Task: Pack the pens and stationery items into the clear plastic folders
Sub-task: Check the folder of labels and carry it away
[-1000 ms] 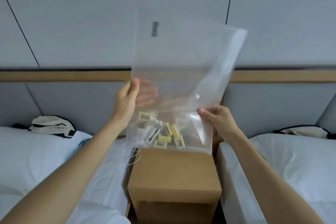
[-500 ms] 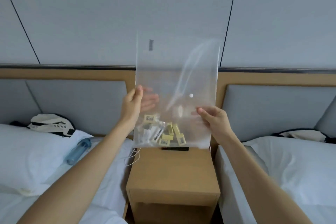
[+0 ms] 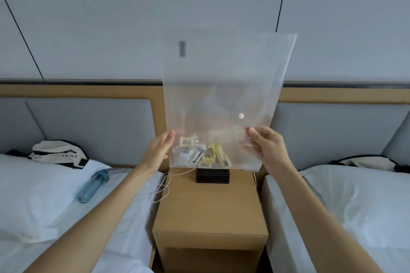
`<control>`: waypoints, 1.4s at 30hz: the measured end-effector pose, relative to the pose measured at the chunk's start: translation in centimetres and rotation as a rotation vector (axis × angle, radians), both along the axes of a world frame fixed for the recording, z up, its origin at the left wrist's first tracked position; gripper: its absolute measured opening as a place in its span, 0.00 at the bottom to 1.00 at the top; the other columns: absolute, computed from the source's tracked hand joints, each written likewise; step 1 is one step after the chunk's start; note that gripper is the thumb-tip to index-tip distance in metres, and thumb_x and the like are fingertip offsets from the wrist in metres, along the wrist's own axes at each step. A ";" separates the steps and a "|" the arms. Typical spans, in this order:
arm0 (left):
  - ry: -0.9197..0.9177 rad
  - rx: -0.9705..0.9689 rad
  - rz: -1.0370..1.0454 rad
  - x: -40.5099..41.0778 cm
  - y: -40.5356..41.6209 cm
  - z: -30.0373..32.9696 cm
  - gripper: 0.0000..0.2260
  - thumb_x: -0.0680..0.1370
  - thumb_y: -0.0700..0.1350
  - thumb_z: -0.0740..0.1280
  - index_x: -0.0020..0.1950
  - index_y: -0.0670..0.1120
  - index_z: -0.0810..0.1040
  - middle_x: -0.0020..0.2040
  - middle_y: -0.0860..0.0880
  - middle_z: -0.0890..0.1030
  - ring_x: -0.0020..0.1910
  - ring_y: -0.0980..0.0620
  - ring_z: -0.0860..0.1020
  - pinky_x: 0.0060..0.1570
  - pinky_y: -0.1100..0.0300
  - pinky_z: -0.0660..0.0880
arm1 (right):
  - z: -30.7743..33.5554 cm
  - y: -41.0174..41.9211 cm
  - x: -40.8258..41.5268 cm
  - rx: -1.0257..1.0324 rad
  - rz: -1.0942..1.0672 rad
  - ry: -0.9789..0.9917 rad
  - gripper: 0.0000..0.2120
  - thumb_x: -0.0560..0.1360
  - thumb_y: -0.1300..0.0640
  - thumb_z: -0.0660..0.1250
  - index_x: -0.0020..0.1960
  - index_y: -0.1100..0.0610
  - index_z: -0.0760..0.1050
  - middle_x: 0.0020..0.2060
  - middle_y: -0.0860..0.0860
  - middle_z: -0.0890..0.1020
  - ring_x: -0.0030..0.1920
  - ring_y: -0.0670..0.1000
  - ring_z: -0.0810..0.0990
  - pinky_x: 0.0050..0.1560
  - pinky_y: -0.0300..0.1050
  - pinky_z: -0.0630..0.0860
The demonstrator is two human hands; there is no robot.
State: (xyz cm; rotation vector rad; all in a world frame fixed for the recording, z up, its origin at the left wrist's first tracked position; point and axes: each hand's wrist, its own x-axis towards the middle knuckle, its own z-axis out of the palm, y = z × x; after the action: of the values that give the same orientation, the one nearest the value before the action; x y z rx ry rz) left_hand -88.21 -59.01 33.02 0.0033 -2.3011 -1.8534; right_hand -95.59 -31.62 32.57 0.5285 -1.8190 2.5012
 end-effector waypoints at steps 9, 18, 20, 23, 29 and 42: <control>0.368 -0.283 0.206 -1.5 2.4 4.8 0.21 0.81 0.52 0.55 0.48 0.37 0.79 0.29 0.44 0.72 0.27 0.57 0.67 0.27 0.66 0.62 | -1.8 0.5 0.0 -0.220 0.092 -0.120 0.14 0.68 0.53 0.70 0.50 0.59 0.79 0.47 0.55 0.84 0.47 0.53 0.84 0.44 0.49 0.82; 0.329 -0.448 0.108 -2.4 3.2 7.2 0.20 0.81 0.53 0.56 0.48 0.40 0.80 0.29 0.57 0.73 0.24 0.59 0.68 0.28 0.66 0.65 | -6.1 -1.5 0.5 -0.372 0.138 -0.223 0.16 0.65 0.49 0.77 0.46 0.57 0.79 0.46 0.55 0.84 0.49 0.54 0.83 0.47 0.49 0.81; 0.338 -0.396 0.162 -2.7 2.8 7.2 0.16 0.82 0.50 0.56 0.51 0.45 0.81 0.37 0.48 0.81 0.32 0.55 0.77 0.33 0.63 0.72 | -4.9 -1.6 0.3 -0.292 0.134 -0.185 0.09 0.68 0.50 0.73 0.37 0.54 0.79 0.39 0.52 0.83 0.40 0.51 0.83 0.41 0.46 0.81; 0.280 -0.329 0.179 -3.1 2.4 5.5 0.14 0.82 0.49 0.56 0.52 0.47 0.81 0.44 0.41 0.82 0.40 0.46 0.79 0.35 0.57 0.74 | -4.7 -2.0 0.0 -0.244 0.094 -0.220 0.10 0.64 0.51 0.74 0.42 0.56 0.83 0.41 0.54 0.84 0.42 0.52 0.84 0.43 0.48 0.82; 0.342 -0.297 0.174 -2.6 1.6 6.0 0.13 0.82 0.46 0.56 0.45 0.58 0.78 0.35 0.69 0.80 0.32 0.67 0.77 0.30 0.72 0.68 | -4.0 -1.4 -0.5 -0.287 0.105 -0.178 0.14 0.70 0.56 0.70 0.52 0.63 0.79 0.49 0.59 0.83 0.50 0.57 0.83 0.49 0.51 0.82; 0.397 0.023 0.253 -2.7 1.3 3.6 0.15 0.83 0.47 0.54 0.47 0.52 0.79 0.38 0.61 0.83 0.36 0.63 0.80 0.35 0.68 0.74 | 0.1 -1.2 -1.3 -0.248 0.061 -0.041 0.10 0.64 0.49 0.75 0.37 0.55 0.82 0.40 0.53 0.83 0.44 0.54 0.81 0.52 0.54 0.77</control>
State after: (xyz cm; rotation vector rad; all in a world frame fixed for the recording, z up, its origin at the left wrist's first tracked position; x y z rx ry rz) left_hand -90.87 -57.76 36.62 -0.0616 -1.9130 -1.5886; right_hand -96.90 -32.84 32.68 0.5337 -1.4935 2.7426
